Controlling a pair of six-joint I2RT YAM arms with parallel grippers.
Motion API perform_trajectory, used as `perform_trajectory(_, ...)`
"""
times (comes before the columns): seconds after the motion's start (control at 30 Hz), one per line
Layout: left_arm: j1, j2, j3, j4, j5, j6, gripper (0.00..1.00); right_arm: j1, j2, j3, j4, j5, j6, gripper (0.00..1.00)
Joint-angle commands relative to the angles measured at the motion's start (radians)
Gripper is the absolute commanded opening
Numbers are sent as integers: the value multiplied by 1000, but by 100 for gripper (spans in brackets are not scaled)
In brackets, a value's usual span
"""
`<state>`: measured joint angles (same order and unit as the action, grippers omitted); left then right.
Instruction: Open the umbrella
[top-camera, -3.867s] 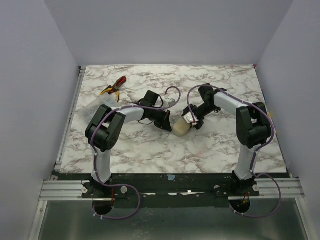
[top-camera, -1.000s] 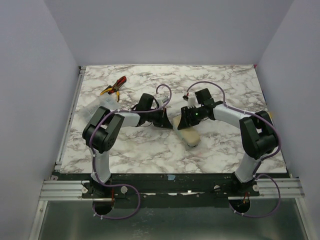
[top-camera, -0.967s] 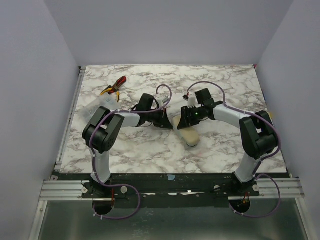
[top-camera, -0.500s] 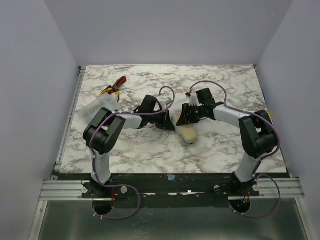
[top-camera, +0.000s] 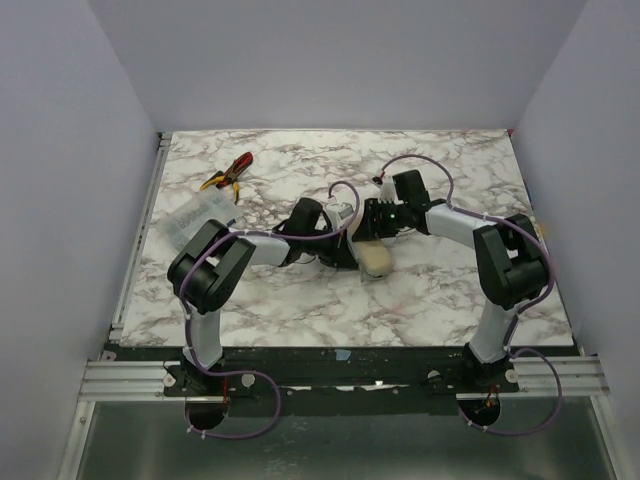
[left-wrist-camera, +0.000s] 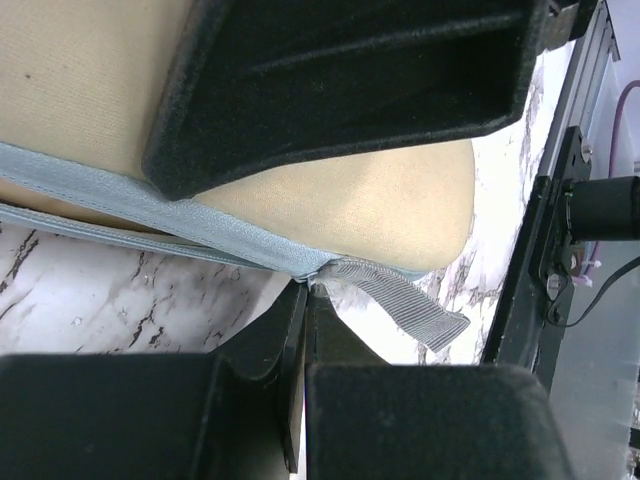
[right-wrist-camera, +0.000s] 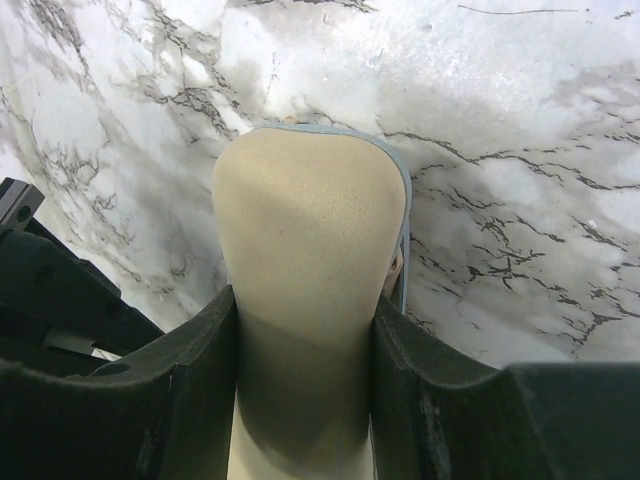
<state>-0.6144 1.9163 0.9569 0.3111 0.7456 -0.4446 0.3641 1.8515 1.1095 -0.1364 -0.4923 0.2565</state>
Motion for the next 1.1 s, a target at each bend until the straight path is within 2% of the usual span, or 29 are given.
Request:
perform_trajectory(0.0,-28,-39,-38,-42,49,30,0,-19,23,17,29,57,-72,16)
perform_trajectory(0.03,-20,-45,-37,-44,45,32,3,-19,13,16,20,32,-89,20)
perform_trajectory(0.07,-11,-51,-33,-46,46,32,13,-20,4,12,8,15,-109,26)
perform_trajectory(0.1,3,-56,-30,-49,50,26,23,-19,-7,10,-4,-1,-126,35)
perform_trajectory(0.13,16,-63,-25,-55,53,22,33,-19,-17,8,-21,-14,-141,48)
perform_trajectory(0.2,43,-83,-21,-66,62,22,44,-19,-37,7,-56,-36,-168,67)
perform_trajectory(0.27,71,-107,-20,-87,65,39,50,-19,-54,4,-88,-51,-185,76)
perform_trajectory(0.3,81,-120,-18,-100,70,51,62,-19,-62,2,-104,-57,-194,78)
perform_trajectory(0.33,89,-129,-18,-118,73,63,65,-19,-72,0,-114,-61,-200,81)
perform_trajectory(0.57,139,-207,-32,-175,67,75,69,-22,-133,28,-236,-135,-281,85)
perform_trajectory(0.67,152,-221,-26,-188,58,73,69,-23,-144,38,-294,-212,-320,81)
perform_trajectory(0.8,166,-234,-13,-187,45,62,69,-22,-135,52,-367,-403,-362,73)
perform_trajectory(1.07,189,-281,-6,-173,8,37,69,-15,-113,59,-342,-519,-352,67)
